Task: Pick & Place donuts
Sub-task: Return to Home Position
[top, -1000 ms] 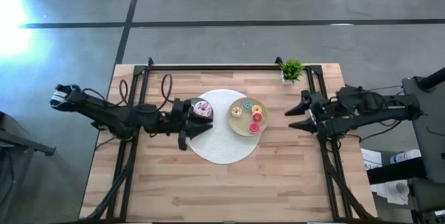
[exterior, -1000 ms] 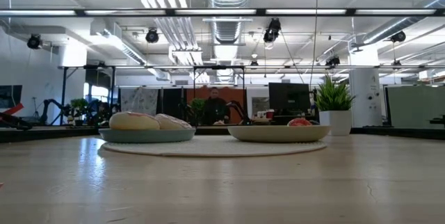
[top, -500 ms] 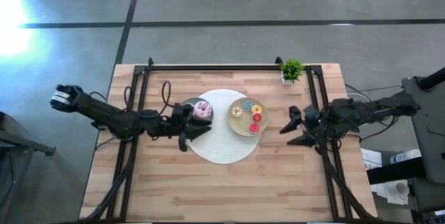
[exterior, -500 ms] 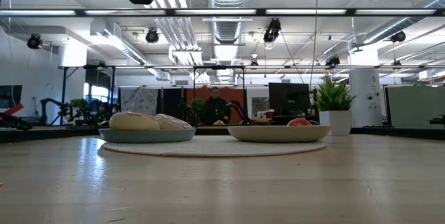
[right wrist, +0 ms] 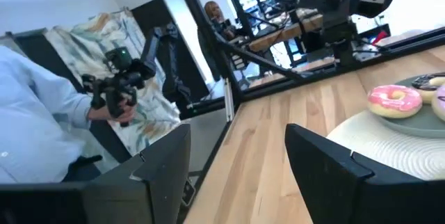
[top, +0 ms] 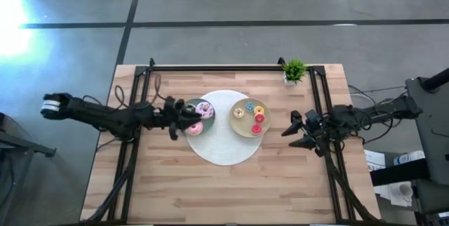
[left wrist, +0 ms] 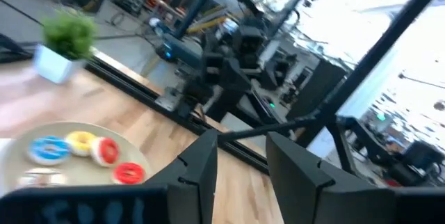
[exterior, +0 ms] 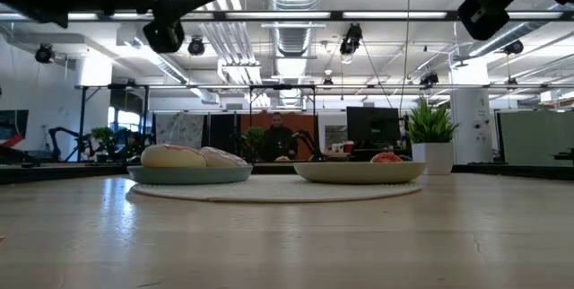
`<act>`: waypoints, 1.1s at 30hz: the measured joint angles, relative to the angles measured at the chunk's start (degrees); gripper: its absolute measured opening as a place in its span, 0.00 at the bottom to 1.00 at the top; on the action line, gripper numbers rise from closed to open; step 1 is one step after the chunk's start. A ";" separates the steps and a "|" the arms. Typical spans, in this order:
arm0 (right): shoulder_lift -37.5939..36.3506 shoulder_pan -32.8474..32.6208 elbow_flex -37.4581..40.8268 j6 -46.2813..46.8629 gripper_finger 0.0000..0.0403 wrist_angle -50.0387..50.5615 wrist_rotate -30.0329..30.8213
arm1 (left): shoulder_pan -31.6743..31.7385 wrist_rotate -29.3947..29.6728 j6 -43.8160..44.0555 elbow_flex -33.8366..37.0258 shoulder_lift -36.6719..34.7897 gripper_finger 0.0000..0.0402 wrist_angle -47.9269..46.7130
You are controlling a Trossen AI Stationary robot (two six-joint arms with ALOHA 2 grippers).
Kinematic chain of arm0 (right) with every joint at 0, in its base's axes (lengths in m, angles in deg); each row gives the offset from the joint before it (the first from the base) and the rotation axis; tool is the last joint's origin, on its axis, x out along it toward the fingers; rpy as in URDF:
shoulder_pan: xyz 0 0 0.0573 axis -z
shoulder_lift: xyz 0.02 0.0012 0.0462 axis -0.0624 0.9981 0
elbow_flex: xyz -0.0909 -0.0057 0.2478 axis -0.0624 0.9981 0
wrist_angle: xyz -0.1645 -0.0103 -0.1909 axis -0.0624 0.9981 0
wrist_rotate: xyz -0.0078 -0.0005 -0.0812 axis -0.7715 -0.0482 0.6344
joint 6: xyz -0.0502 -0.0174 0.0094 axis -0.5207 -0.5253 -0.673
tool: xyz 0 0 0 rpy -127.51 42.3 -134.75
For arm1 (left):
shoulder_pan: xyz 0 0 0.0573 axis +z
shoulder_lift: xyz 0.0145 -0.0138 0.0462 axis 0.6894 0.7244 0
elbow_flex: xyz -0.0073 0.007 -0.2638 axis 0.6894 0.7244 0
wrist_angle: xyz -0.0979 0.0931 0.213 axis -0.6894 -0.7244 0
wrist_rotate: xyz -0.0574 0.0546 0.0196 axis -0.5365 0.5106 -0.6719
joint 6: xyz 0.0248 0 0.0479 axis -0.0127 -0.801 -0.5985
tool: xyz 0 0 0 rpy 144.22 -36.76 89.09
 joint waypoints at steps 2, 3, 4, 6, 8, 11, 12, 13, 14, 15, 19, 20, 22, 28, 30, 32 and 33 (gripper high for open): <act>-1.87 0.21 1.23 -0.04 0.56 0.08 0.54 | 2.48 -0.89 -0.17 2.37 -3.40 0.25 -0.50; -2.82 0.33 1.80 -0.05 0.56 0.08 1.11 | 3.67 -1.34 -0.14 3.51 -5.08 0.25 -1.22; -3.80 0.55 2.39 -0.03 0.56 0.09 1.96 | 4.62 -1.79 0.05 4.77 -6.96 0.25 -2.29; -5.78 0.96 3.62 -0.06 0.56 0.07 3.93 | 5.87 -3.02 0.49 7.25 -10.31 0.25 -4.02; -7.77 1.23 5.04 -0.11 0.56 0.15 5.22 | 6.18 -4.18 1.07 9.58 -13.37 0.25 -5.25; -10.31 1.40 6.73 0.04 0.56 0.22 8.42 | 6.05 -4.98 1.30 12.67 -16.85 0.25 -5.79; -10.95 1.40 7.21 0.04 0.56 0.20 9.45 | 6.04 -5.23 1.17 13.64 -17.79 0.25 -5.81; -11.52 1.38 7.65 0.03 0.56 0.20 10.28 | 6.04 -5.28 1.12 14.53 -18.66 0.25 -5.90; -12.04 1.40 8.13 0.02 0.56 0.16 11.16 | 6.04 -5.31 1.10 15.45 -19.39 0.25 -5.85; -12.45 1.39 8.64 0.01 0.56 0.31 12.20 | 6.12 -5.29 1.08 16.34 -20.00 0.25 -5.83; -13.03 1.40 10.68 0.02 0.56 0.39 15.07 | 6.13 -4.88 1.50 20.17 -22.12 0.25 -5.83; -12.96 1.40 11.19 0.04 0.56 0.37 15.11 | 6.13 -4.65 1.95 20.86 -22.47 0.25 -6.09; -12.83 1.40 12.44 0.09 0.56 0.36 15.17 | 6.13 -3.57 2.06 20.83 -23.13 0.25 -7.82; -12.63 1.42 14.81 -0.72 0.56 2.45 15.24 | 6.15 -2.60 1.82 20.77 -23.66 0.25 -8.28; -12.41 1.42 14.81 -1.65 0.56 3.90 15.24 | 6.14 -2.60 3.01 20.77 -23.66 0.25 -8.31; -12.18 1.42 14.81 -1.73 0.56 4.77 15.22 | 6.15 -2.60 3.29 20.77 -23.36 0.25 -8.41; -12.11 1.42 14.81 -1.75 0.56 5.12 15.22 | 6.13 -2.58 3.30 20.77 -23.22 0.25 -8.68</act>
